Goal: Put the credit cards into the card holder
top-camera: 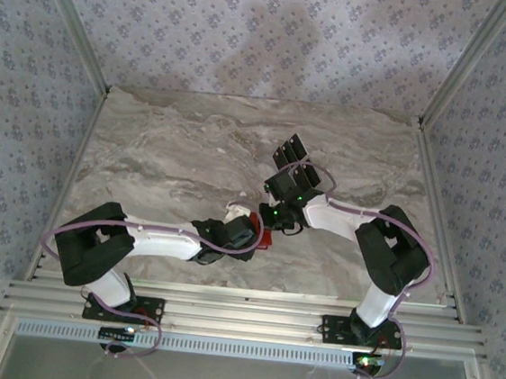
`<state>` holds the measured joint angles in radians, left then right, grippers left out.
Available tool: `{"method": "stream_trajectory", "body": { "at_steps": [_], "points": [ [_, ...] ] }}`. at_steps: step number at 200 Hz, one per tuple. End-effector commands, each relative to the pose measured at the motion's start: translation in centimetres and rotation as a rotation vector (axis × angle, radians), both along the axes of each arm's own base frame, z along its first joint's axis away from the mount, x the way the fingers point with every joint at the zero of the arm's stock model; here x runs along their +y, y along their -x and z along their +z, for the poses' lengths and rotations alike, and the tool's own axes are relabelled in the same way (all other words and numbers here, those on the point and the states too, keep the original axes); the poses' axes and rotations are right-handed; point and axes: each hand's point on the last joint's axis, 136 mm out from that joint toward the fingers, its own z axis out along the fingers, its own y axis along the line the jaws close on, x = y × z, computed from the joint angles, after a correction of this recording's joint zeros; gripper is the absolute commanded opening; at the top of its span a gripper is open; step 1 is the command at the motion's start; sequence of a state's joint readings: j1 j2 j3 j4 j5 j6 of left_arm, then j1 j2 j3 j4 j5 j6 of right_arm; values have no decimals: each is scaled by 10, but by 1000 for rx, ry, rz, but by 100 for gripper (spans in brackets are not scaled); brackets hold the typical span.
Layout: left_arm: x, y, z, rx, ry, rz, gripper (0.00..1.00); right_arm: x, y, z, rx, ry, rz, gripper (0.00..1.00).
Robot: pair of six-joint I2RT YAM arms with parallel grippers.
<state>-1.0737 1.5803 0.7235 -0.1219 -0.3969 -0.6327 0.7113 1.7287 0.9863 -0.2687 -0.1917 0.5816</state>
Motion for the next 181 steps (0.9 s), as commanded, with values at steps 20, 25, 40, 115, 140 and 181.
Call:
{"method": "stream_trajectory", "body": {
  "at_steps": [20,25,40,115,140,181],
  "points": [
    [15,10,-21,49,-89,-10,98,-7,10,-17,35,51,-8,0],
    [15,10,-21,49,-89,-9,98,-7,12,-17,34,55,-8,0],
    [15,10,-21,49,-87,-9,98,-8,17,-19,32,64,-5,0],
    [17,10,-21,49,-91,-4,98,-25,51,-45,2,207,24,0],
    [18,11,-21,50,-94,-2,98,-34,61,-56,3,229,8,0],
    [19,11,-21,53,-96,7,98,-47,73,-69,-10,226,-17,0]
  ]
}}
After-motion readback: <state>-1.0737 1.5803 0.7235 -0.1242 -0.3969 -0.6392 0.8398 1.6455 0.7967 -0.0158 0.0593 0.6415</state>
